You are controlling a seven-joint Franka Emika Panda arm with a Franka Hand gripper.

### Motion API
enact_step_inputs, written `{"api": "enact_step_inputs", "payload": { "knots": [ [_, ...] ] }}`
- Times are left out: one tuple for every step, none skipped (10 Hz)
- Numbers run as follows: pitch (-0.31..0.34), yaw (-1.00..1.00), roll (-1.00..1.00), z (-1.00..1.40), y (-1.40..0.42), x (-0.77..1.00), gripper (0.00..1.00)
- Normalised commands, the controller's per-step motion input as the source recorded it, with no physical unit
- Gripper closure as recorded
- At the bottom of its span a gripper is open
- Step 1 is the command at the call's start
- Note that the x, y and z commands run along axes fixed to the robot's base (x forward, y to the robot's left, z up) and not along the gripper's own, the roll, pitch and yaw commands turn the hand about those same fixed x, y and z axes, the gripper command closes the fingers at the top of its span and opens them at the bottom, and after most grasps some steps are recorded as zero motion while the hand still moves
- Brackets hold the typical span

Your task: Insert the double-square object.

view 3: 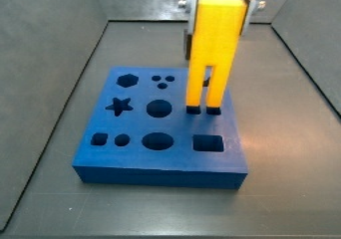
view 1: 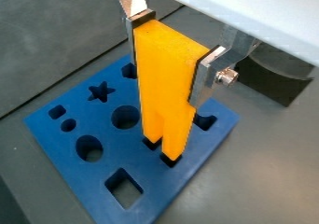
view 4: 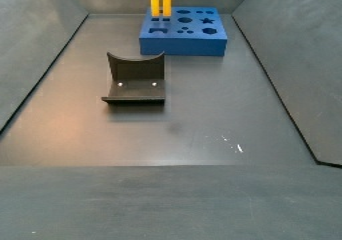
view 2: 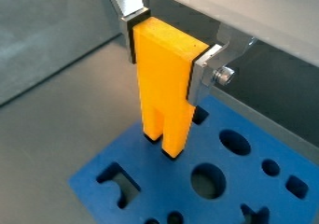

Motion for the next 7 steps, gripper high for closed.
{"api": "enact_step_inputs", "payload": {
  "knots": [
    [-0.004,0.00,0.00,-0.14,-0.06,0.04,1.00],
    [-0.003,0.03,0.00,-0.12,-0.05,0.17,1.00],
    [-0.011,0.03,0.00,-0.14,-0.03,0.13,1.00],
    [-0.014,0.02,0.00,-0.17,-0.02,0.09,1.00],
    [-0.016,0.00,0.00,-0.20,0.00,0.00,1.00],
    [-0.020,0.00,0.00,-0.19,0.00,0.00,1.00],
    [-0.026,0.00,0.00,-0.16,0.00,0.00,1.00]
  ]
}}
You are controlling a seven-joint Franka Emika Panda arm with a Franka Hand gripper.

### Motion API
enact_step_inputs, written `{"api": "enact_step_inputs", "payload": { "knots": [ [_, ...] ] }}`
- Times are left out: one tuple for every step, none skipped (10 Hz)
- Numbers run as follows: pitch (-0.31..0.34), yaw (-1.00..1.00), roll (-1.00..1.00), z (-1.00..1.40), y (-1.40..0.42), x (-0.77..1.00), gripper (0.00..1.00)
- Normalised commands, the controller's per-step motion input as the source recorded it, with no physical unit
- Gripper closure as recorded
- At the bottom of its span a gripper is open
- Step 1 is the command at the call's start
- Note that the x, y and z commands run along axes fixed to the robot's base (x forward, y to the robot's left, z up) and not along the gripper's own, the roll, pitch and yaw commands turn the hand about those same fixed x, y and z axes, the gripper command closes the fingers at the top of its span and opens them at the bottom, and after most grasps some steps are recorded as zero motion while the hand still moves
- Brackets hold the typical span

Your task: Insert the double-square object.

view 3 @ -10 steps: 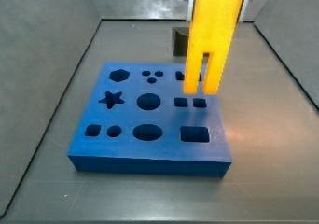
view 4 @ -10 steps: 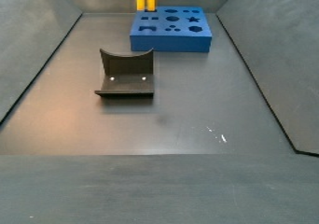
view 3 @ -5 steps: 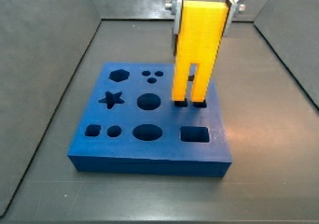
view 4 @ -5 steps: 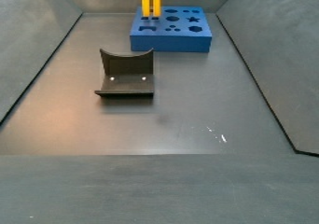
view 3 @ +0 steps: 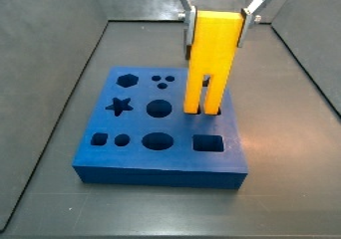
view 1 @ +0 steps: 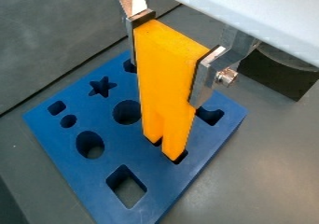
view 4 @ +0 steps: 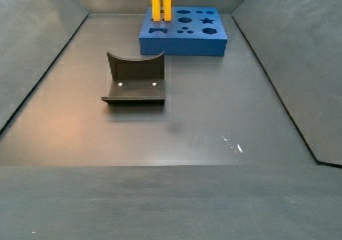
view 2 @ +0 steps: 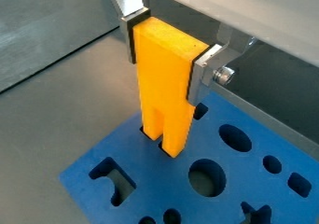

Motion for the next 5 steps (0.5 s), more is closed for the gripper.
{"api": "enact_step_inputs", "payload": {
  "knots": [
    [-0.020,0.02,0.00,-0.13,0.00,0.07,1.00],
    [-0.029,0.05,0.00,-0.11,-0.01,0.17,1.00],
    [-0.034,0.04,0.00,-0.14,0.00,0.17,1.00],
    [-0.033,0.04,0.00,-0.15,0.00,0.13,1.00],
    [-0.031,0.03,0.00,-0.16,0.00,0.10,1.00]
  ]
}}
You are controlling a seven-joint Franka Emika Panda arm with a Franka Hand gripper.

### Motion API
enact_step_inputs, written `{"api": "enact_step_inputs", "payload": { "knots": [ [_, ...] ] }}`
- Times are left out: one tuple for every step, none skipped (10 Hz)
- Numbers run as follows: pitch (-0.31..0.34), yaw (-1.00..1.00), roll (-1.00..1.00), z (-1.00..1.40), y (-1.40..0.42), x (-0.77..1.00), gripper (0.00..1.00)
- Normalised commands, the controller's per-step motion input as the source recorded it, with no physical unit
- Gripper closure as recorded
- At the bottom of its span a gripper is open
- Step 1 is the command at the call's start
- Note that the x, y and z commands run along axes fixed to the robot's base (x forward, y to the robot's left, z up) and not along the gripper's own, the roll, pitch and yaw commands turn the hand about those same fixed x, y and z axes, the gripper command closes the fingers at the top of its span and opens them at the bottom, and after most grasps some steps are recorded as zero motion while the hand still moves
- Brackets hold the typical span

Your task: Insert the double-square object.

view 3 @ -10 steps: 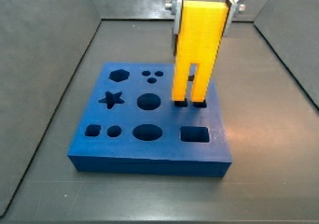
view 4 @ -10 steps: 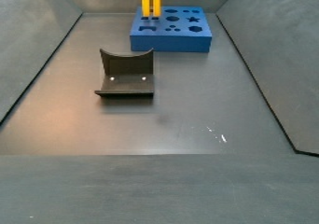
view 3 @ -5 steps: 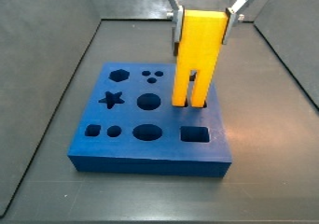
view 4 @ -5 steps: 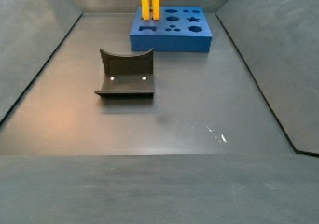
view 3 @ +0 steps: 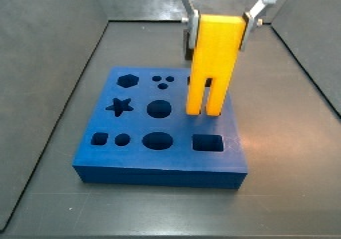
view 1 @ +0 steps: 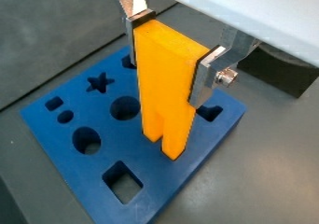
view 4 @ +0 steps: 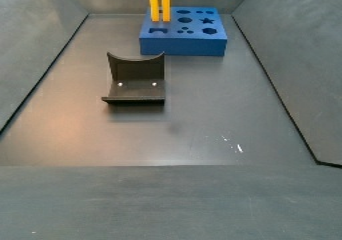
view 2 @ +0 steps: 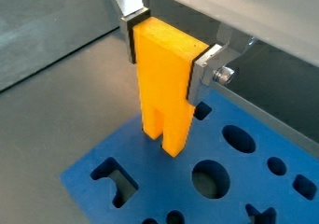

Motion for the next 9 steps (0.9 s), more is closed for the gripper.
{"api": "enact_step_inputs", "payload": {
  "knots": [
    [-0.034,0.03,0.00,-0.19,0.00,0.01,1.00],
    [-0.043,0.00,0.05,-0.27,-0.01,0.00,1.00],
    [-0.041,-0.01,0.14,-0.39,-0.11,0.04,1.00],
    [-0.036,-0.03,0.16,-0.42,-0.13,0.07,1.00],
    [-0.023,-0.03,0.14,-0.42,-0.11,0.11,1.00],
    [-0.020,0.00,0.12,-0.41,-0.09,0.20,1.00],
    [-0.016,0.00,0.11,-0.39,-0.07,0.20,1.00],
    [-0.004,0.00,0.12,-0.36,-0.04,0.09,1.00],
    [0.000,0.00,0.11,-0.34,0.00,0.00,1.00]
  ]
}}
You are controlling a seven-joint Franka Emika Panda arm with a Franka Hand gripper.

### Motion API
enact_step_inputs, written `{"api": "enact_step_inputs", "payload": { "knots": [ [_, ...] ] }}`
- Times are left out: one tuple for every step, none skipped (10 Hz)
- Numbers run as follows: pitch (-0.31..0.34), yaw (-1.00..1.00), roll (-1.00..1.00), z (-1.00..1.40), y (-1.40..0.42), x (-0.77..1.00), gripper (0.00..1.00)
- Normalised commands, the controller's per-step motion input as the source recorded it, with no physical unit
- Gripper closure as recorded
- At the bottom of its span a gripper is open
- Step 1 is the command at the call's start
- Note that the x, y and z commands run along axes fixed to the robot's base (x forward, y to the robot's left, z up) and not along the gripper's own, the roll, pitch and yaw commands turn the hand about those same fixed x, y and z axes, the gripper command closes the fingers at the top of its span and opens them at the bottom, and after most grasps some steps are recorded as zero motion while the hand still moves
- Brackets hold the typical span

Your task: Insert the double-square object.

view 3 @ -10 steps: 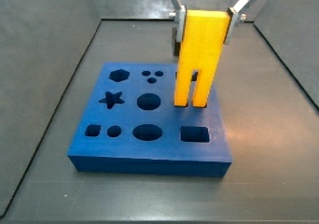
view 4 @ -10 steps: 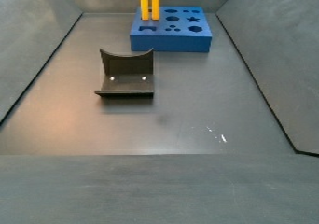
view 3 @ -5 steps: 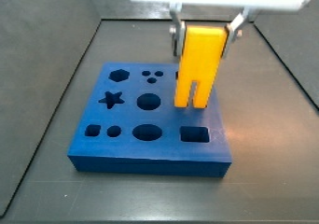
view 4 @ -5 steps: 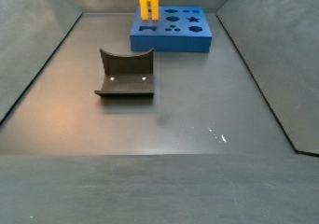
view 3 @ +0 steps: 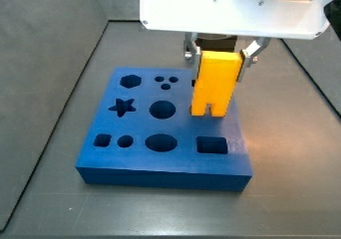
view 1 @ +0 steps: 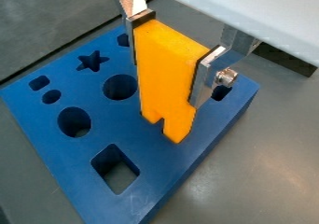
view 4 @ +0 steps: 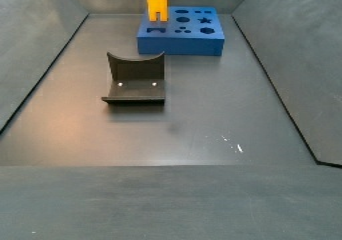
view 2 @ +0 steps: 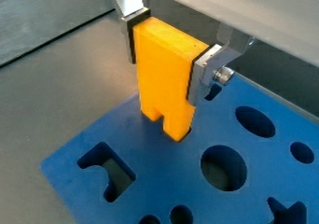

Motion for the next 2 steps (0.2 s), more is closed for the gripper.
{"api": "enact_step_inputs", "payload": {
  "knots": [
    [0.000,0.00,0.10,-0.11,0.00,0.00,1.00],
    [0.000,0.00,0.00,0.00,0.00,0.00,1.00]
  ]
}}
